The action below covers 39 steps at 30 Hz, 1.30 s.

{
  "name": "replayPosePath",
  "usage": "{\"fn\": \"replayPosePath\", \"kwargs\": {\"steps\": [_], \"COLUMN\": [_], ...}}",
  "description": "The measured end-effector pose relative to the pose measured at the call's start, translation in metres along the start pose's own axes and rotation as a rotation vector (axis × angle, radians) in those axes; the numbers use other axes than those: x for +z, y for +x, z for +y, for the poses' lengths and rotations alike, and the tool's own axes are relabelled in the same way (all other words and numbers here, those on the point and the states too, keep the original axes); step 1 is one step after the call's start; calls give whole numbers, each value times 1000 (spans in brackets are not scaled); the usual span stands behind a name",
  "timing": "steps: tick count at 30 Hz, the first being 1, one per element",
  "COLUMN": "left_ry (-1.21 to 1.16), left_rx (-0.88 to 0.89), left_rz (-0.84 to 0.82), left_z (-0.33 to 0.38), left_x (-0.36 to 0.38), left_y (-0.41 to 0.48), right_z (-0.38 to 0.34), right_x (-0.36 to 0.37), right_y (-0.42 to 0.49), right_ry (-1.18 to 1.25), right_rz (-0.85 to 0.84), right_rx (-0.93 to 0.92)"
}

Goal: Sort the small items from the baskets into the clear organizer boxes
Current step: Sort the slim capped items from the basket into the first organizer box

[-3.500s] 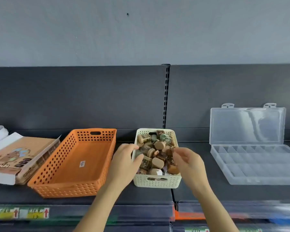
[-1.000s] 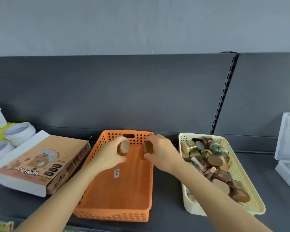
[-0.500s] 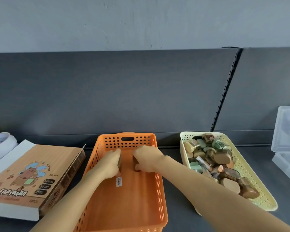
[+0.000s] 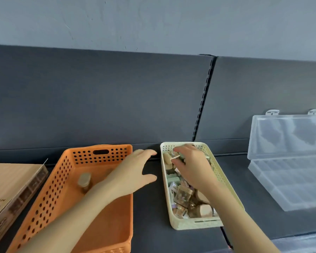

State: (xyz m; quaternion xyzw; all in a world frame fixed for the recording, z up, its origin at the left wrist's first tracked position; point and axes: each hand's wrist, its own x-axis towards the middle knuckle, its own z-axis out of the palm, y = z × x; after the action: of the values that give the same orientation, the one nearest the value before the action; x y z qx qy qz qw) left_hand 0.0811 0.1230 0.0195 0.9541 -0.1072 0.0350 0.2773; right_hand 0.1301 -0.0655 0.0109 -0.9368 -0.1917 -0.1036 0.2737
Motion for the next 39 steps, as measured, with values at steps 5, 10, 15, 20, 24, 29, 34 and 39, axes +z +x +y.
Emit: {"fn": "replayPosePath", "kwargs": {"steps": [5,10,15,20,24,29,34,39], "left_ry": [-20,71,358,345,108,-7,66,122], "left_rx": [96,81,81,79,4,-16,-104,-303], "left_rz": [-86,-271,-335,-329,-236,40,139,167], "left_z": [33,53,55,58,58,51,12,-34], "left_x": [30,60,77,83,78,45,5,-20], "left_y": [25,32,30,31,27,16,-15,-57], "right_z": [51,76,88,88,82,60,8,-51], "right_x": [-15,-15,-20,-26,-30,-27,-8,33], "right_y": [-16,-25,-28,-29,-26,-20,-16,-15], "right_ry": [-57,6,49,176,319,363,432,380], "right_rz": [-2,-75,-55,35,66,73,-22,-142], "right_rx": [151,212,214,237,276,180,37,-216]}}
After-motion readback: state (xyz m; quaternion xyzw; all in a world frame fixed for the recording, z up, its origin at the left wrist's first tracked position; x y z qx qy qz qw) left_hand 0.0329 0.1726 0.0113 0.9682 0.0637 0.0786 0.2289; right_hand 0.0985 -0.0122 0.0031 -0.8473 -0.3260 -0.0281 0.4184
